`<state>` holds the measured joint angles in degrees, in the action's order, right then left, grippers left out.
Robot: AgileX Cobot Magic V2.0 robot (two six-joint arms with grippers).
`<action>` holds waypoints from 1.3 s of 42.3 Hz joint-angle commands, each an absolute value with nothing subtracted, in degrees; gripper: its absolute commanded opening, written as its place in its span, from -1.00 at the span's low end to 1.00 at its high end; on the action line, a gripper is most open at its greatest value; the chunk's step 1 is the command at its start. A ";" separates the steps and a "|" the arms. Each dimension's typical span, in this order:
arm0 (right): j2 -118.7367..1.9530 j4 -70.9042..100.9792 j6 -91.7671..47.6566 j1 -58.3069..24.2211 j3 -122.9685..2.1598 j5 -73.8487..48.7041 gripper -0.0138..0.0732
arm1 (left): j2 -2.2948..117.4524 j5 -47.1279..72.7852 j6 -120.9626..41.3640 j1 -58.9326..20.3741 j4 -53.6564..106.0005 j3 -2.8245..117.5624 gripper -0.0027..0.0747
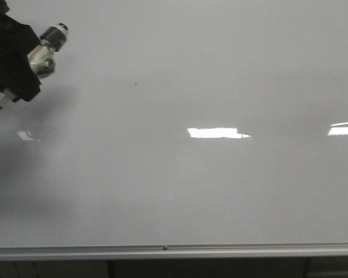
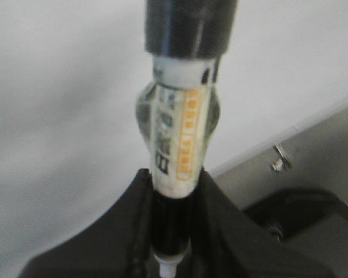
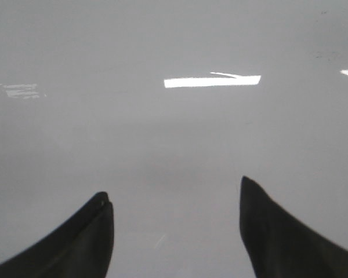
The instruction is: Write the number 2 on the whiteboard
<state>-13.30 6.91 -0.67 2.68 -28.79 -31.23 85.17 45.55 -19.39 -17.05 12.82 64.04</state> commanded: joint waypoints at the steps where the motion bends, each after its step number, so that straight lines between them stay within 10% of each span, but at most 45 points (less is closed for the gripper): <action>1: -14.32 6.95 -0.73 2.86 -30.76 -27.39 0.46 | 82.79 53.49 -24.37 -20.09 17.20 67.69 -0.98; 25: -18.50 10.52 -2.52 2.17 -31.50 -34.51 0.35 | 82.42 72.45 -50.82 -28.61 40.06 68.65 -0.98; 55: -67.46 64.82 -42.97 -3.42 -59.03 -70.62 0.36 | 82.42 72.45 -50.82 -29.82 40.06 68.65 -0.98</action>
